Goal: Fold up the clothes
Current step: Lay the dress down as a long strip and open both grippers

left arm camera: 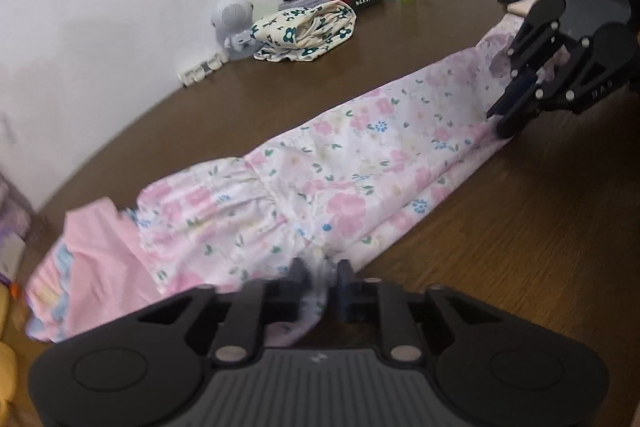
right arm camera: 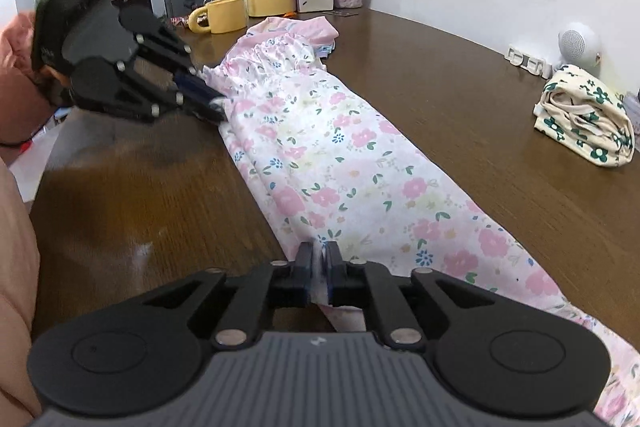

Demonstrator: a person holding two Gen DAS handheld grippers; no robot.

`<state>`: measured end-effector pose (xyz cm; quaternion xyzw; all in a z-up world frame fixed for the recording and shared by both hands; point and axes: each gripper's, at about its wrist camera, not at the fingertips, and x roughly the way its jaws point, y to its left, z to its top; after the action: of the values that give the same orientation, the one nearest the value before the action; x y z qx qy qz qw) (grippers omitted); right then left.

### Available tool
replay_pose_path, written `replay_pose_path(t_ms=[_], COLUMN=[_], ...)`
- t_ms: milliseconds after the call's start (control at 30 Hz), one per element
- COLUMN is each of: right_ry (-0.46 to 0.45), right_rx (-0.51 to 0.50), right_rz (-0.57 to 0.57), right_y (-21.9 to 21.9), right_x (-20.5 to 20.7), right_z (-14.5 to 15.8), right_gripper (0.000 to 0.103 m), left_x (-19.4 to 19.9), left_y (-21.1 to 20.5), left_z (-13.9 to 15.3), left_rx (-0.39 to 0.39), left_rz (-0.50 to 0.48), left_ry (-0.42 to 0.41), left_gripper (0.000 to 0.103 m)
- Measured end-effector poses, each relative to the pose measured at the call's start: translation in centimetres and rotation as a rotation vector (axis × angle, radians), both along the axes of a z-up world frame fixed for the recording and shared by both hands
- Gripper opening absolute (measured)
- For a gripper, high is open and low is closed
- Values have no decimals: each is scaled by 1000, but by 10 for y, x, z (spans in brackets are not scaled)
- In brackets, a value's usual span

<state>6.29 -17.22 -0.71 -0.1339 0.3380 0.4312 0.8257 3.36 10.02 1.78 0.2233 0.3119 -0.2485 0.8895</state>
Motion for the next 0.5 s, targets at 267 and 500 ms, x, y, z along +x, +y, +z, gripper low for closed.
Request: replay_pose_path(t_ms=[267, 500], right_ry=[22, -8], right_rx=[144, 51], right_rz=[-159, -151], right_y=[-16, -4], right_x=[7, -4], right_z=[8, -7], right_gripper=[33, 32], left_x=[10, 21], left_y=[-7, -18], left_z=[13, -11], left_rx=[-190, -128], left_rz=[14, 64], left_ry=[-5, 55], left_gripper=[46, 13])
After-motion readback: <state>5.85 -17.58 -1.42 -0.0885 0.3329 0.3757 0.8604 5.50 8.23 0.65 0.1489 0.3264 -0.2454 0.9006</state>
